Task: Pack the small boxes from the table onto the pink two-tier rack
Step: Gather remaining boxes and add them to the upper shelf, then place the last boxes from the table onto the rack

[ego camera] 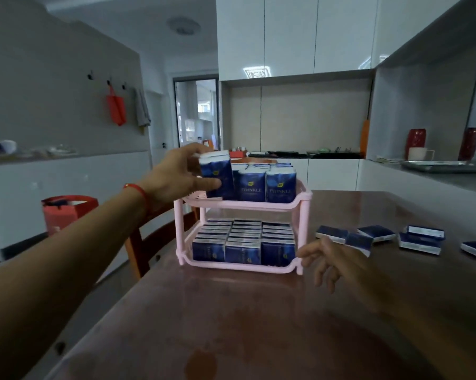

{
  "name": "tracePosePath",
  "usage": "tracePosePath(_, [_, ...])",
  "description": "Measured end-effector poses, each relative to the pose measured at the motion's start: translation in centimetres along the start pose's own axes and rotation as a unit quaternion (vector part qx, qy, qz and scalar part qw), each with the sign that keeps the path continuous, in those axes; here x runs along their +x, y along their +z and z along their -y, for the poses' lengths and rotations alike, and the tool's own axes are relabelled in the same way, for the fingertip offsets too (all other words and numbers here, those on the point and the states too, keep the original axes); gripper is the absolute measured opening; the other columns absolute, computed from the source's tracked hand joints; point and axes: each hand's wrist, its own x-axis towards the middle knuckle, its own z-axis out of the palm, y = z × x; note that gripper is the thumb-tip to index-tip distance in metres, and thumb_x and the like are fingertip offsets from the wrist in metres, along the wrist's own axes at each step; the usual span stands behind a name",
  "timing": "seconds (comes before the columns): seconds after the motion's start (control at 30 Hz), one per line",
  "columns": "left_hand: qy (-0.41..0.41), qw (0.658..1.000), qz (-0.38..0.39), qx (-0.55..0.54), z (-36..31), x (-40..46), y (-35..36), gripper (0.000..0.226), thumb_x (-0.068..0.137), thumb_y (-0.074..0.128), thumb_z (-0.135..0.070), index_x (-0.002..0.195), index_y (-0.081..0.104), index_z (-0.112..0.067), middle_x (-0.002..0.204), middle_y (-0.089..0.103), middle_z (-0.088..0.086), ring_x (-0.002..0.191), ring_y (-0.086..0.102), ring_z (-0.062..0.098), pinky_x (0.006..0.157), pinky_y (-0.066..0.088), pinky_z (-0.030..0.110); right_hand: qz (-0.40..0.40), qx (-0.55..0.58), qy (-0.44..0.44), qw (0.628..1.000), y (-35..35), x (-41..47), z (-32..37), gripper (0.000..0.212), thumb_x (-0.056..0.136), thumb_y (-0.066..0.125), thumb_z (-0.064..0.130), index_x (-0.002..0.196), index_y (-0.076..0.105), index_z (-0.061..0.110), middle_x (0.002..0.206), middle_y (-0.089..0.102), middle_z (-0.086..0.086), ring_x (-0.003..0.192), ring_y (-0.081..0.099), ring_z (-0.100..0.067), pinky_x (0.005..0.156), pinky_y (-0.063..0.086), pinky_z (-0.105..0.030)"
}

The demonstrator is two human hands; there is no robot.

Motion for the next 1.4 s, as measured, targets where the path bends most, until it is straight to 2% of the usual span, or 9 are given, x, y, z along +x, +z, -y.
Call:
tracePosePath(0.13, [-0.037, 0.997, 0.045, 0.049, 0.9, 2.3, 0.2, 0.047, 0.079, 0.079, -0.004, 0.117, 0.056, -0.020, 0.114, 0.071, 0.006, 0.107, 0.068, 0.022, 0.079, 0.059, 0.032, -0.006, -0.009, 0.002, 1.000, 0.0, 0.0, 0.0, 0.070, 0.076, 0.032, 0.090, 0.099, 0.074, 0.039, 0.097, 0.073, -0.003, 0.072, 0.066, -0.028, 0.061, 0.052, -0.039])
tracePosePath(0.33, [-0.073, 0.982, 0.076, 0.159, 0.7, 3.2, 0.7, 0.067, 0.081, 0.080, -0.016, 0.137, 0.045, -0.024, 0.129, 0.057, 0.007, 0.113, 0.063, 0.027, 0.094, 0.057, 0.047, 0.000, -0.038, 0.015, 0.999, -0.2, 0.0, -0.3, 0.050, 0.093, 0.026, 0.059, 0.094, 0.073, 0.041, 0.097, 0.072, 0.006, 0.071, 0.066, -0.024, 0.063, 0.053, -0.040])
tracePosePath(0.5, [-0.116, 0.973, 0.129, 0.149, -0.2, 3.2, 1.3, 0.064, 0.086, 0.074, -0.013, 0.140, 0.040, -0.016, 0.129, 0.059, 0.006, 0.115, 0.059, 0.025, 0.101, 0.050, 0.040, 0.005, -0.050, 0.017, 0.999, -0.4, -0.1, -0.4, 0.071, 0.072, 0.027, 0.094, 0.094, 0.072, 0.044, 0.098, 0.072, 0.008, 0.071, 0.066, -0.024, 0.062, 0.053, -0.037])
tracePosePath(0.67, [-0.133, 0.977, 0.144, 0.079, -1.0, 3.2, 2.7, 0.051, 0.086, 0.067, 0.004, 0.126, 0.044, -0.017, 0.130, 0.057, 0.009, 0.120, 0.055, 0.026, 0.102, 0.050, 0.043, -0.004, -0.073, 0.023, 0.997, -0.7, 0.1, -0.9, 0.075, 0.066, 0.025, 0.099, 0.094, 0.071, 0.046, 0.098, 0.071, 0.013, 0.070, 0.067, -0.022, 0.063, 0.054, -0.036])
tracePosePath(0.9, [-0.127, 0.978, 0.165, 0.017, -2.0, 2.9, 3.4, 0.070, 0.091, 0.055, 0.011, 0.141, 0.025, -0.028, 0.105, 0.051, -0.010, 0.117, 0.048, 0.022, 0.092, 0.049, 0.032, -0.013, -0.097, 0.048, 0.994, -1.2, 0.5, -2.0, 0.063, 0.078, 0.024, 0.085, 0.093, 0.071, 0.047, 0.095, 0.069, 0.016, 0.071, 0.068, -0.019, 0.066, 0.055, -0.035])
tracePosePath(1.1, [-0.136, 0.984, 0.115, 0.006, -1.0, 2.6, 3.5, 0.075, 0.084, 0.072, 0.000, 0.141, 0.030, -0.024, 0.134, 0.056, 0.009, 0.128, 0.054, 0.032, 0.106, 0.048, 0.050, -0.042, -0.169, 0.065, 0.983, -2.3, 0.9, -4.1, 0.039, 0.100, 0.036, 0.056, 0.100, 0.071, 0.038, 0.090, 0.067, 0.012, 0.079, 0.063, -0.009, 0.080, 0.054, -0.033])
tracePosePath(1.2, [-0.061, 0.989, -0.026, 0.132, -0.9, 1.3, 4.1, 0.086, 0.084, 0.075, -0.010, 0.152, 0.023, -0.022, 0.144, 0.046, 0.015, 0.129, 0.051, 0.033, 0.106, 0.048, 0.048, -0.115, -0.269, 0.071, 0.954, -3.8, 1.6, -5.9, 0.015, 0.098, 0.057, 0.035, 0.111, 0.065, 0.031, 0.102, 0.067, 0.010, 0.089, 0.063, -0.005, 0.087, 0.057, -0.039])
tracePosePath(1.3, [0.155, 0.936, -0.230, 0.216, -1.3, -2.8, 7.1, 0.043, 0.083, 0.067, -0.007, 0.123, 0.054, -0.015, 0.126, 0.053, 0.010, 0.114, 0.052, 0.022, 0.095, 0.050, 0.031, -0.163, -0.346, 0.133, 0.915, -5.3, 2.2, -7.5, 0.029, 0.090, 0.066, 0.027, 0.119, 0.064, 0.024, 0.109, 0.068, -0.003, 0.085, 0.065, -0.015, 0.081, 0.057, -0.040])
tracePosePath(1.4, [0.276, 0.927, -0.161, 0.197, -2.1, -6.9, 12.2, 0.022, 0.076, 0.059, -0.012, 0.098, 0.060, -0.015, 0.105, 0.055, 0.003, 0.098, 0.049, 0.019, 0.081, 0.043, 0.028, -0.173, -0.381, 0.189, 0.888, -6.0, 2.3, -8.5, 0.049, 0.087, 0.066, 0.027, 0.133, 0.052, 0.016, 0.125, 0.057, -0.010, 0.097, 0.062, -0.020, 0.086, 0.056, -0.042])
